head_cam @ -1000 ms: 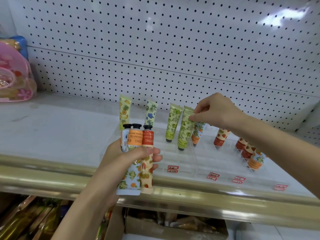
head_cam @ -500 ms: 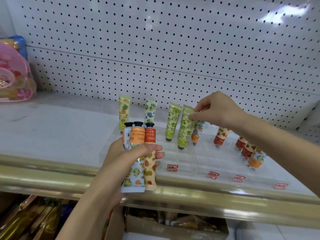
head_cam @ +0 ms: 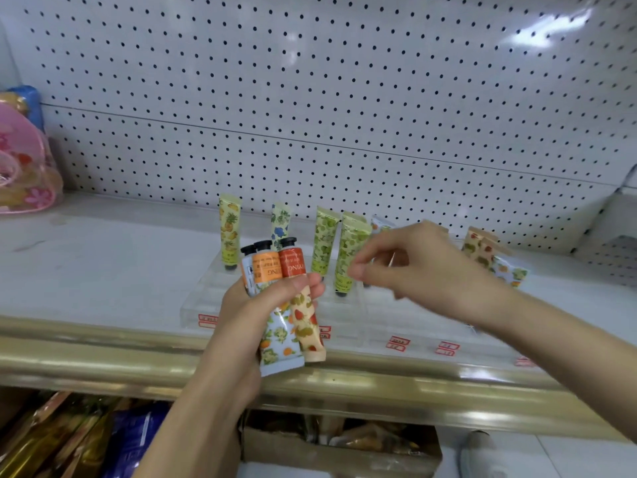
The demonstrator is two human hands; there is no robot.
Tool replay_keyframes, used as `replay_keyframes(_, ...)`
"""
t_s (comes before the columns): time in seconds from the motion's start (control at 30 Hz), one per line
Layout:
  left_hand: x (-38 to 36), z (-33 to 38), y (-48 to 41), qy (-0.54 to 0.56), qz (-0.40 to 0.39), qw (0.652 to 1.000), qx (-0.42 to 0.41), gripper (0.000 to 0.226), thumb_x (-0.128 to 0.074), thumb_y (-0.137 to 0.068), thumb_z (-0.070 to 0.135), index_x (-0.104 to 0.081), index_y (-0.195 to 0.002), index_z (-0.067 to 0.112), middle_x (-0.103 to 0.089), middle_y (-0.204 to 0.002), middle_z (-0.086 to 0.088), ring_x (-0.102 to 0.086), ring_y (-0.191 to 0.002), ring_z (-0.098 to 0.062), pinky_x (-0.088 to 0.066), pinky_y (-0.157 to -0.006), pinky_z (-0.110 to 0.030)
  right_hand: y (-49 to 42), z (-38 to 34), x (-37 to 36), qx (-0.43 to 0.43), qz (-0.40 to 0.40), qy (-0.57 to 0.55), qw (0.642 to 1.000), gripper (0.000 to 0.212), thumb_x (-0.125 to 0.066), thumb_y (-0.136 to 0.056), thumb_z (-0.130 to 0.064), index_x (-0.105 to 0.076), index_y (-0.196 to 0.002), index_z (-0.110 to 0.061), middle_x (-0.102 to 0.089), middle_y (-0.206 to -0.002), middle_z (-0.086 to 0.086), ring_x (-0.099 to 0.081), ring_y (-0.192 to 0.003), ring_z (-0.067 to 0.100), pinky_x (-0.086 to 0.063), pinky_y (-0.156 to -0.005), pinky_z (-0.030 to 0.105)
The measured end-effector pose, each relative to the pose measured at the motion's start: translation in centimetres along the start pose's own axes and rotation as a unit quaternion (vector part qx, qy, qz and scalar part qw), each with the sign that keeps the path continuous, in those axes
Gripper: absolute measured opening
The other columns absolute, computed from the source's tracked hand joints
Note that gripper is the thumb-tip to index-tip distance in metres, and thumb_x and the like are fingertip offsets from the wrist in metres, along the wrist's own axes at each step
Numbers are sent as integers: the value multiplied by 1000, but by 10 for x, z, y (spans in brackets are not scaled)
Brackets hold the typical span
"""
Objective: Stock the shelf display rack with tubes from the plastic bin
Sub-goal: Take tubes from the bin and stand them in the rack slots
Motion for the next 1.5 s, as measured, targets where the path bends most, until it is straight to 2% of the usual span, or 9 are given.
replay_keyframes(0.13,-12,-4,-2,37,30,999,5,50,-73,-58,23,-69,-105,6,-76,-96,-8,-73,-89,-18,-58,-68,-33,23,9,-24,-42,-59,-107,992,20,-69,-82,-33,-75,-83,-13,-64,-69,-4,-51,-48,-3,-43,-51,13)
replay_keyframes(0.3,-29,-11,-3,109,33,993,2,37,-68,-62,19,-70,-97,6,-76,-92,-10,-73,-80,-16,-55,-53,-27,35,24,-37,-110,-62,-184,975,24,-68,-82,-37,-75,-88,-15,-60,-61,-10,-52,-50,1,-43,-53,18)
replay_keyframes(0.57,-48,-22,-6,138,-8,990,20,38,-68,-64,19,-70,-100,5,-75,-94,-10,-73,-81,-17,-58,-59,-29,45,28,-38,-92,-20,-232,968,13,-66,-87,-23,-72,-80,-14,-55,-49,-17,-48,-51,-3,-38,-52,10)
replay_keyframes(0.67,-47,-20,-7,110,-7,994,-2,37,-68,-65,19,-68,-99,6,-75,-95,-11,-73,-80,-20,-58,-60,-29,48,37,-31,-88,9,-209,974,19,-57,-92,-23,-67,-79,-14,-56,-59,-13,-51,-57,-1,-42,-59,19)
replay_keyframes(0.8,-38,-19,-10,114,15,993,-22,28,-70,-61,17,-63,-87,8,-74,-92,-11,-73,-84,-19,-58,-66,-26,59,49,-18,-114,21,-257,959,17,-48,-96,-22,-58,-87,-10,-65,-69,5,-63,-53,18,-49,-45,28)
replay_keyframes(0.93,-41,-23,-8,68,1,998,-17,27,-71,-60,16,-60,-83,6,-75,-95,-14,-73,-87,-21,-58,-65,-24,65,51,-1,-128,30,-287,949,19,-53,-94,-16,-60,-88,0,-66,-67,18,-61,-47,21,-50,-43,26)
replay_keyframes(1.17,-61,-31,-1,16,-37,999,-10,26,-72,-65,5,-62,-90,5,-75,-80,-9,-73,-74,-21,-60,-64,-27,51,46,46,-137,48,-309,940,11,-64,-84,-7,-69,-83,3,-73,-73,14,-70,-64,14,-54,-58,15)
replay_keyframes(1.33,-67,-30,-1,19,-34,999,-29,33,-73,-58,6,-64,-89,8,-75,-81,-8,-73,-77,-22,-58,-62,-24,48,43,69,-161,15,-183,970,14,-75,-75,-14,-73,-80,-1,-71,-65,6,-66,-58,8,-52,-53,17)
replay_keyframes(1.5,-73,-33,0,15,-39,999,-33,21,-71,-72,-3,-65,-88,9,-75,-85,-8,-73,-78,-21,-59,-63,-26,47,42,87,-176,-3,-47,983,17,-82,-65,-32,-77,-69,-16,-58,-68,2,-40,-66,10,-29,-57,25)
Point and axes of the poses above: each hand's wrist, its own y-axis away from the middle knuckle, its own x-axis out of the back of the hand, z = x × y, the point moved 8 cm from there along -y, towards the middle knuckle
